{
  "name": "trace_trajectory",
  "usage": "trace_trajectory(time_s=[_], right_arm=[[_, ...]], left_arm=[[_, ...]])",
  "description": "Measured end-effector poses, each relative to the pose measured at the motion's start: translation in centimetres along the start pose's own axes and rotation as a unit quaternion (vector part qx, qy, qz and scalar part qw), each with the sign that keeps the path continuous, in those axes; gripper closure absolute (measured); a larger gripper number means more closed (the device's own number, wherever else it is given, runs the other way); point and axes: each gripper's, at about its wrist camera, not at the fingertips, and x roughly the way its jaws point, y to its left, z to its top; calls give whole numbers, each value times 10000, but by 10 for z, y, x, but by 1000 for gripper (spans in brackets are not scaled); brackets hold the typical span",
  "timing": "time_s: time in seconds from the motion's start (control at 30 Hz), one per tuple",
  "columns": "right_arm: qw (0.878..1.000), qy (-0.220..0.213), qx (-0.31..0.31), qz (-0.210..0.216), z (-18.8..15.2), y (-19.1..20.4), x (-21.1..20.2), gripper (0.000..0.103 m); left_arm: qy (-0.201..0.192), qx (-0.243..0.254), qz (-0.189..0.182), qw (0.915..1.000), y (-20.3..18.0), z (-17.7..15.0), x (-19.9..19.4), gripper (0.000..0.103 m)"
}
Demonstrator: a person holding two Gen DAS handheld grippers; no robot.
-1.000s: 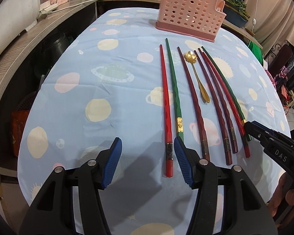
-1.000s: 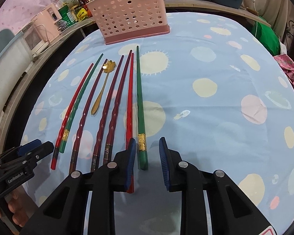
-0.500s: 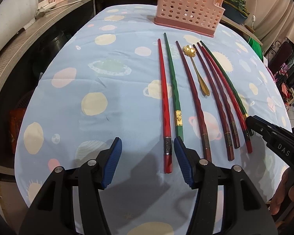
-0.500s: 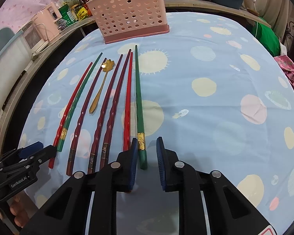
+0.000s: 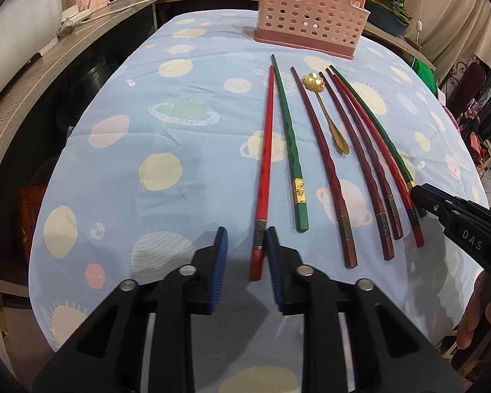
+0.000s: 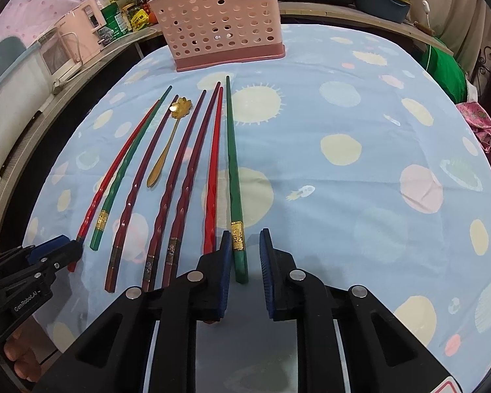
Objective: Organize utensils
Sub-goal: 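Lift both chopsticks and insert them into the pink basket, opening both tools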
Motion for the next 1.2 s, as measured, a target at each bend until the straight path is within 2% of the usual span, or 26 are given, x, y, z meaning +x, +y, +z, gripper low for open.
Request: trace_trajectory(time_s=[0.07, 0.17, 0.53, 0.93, 1.2], right_arm=[[10000, -11, -35, -36, 0, 1, 0, 88], [9999, -14, -88, -98, 0, 2, 1, 94], [9999, -125, -82, 28, 4, 4, -11, 95], [9953, -892, 161, 333, 45, -2, -67, 96], [9884, -1425, 267, 445, 83, -10, -103, 96]], left_arm=[[13, -11, -26, 10000, 2, 1, 1, 94], [22, -35, -71, 10000, 3, 1, 1, 95], [-139, -117, -125, 9998, 5, 11, -14, 96], [-828, -338, -392, 9952, 11, 57, -68, 96], [-1350, -461, -385, 9890, 15, 100, -99, 96]])
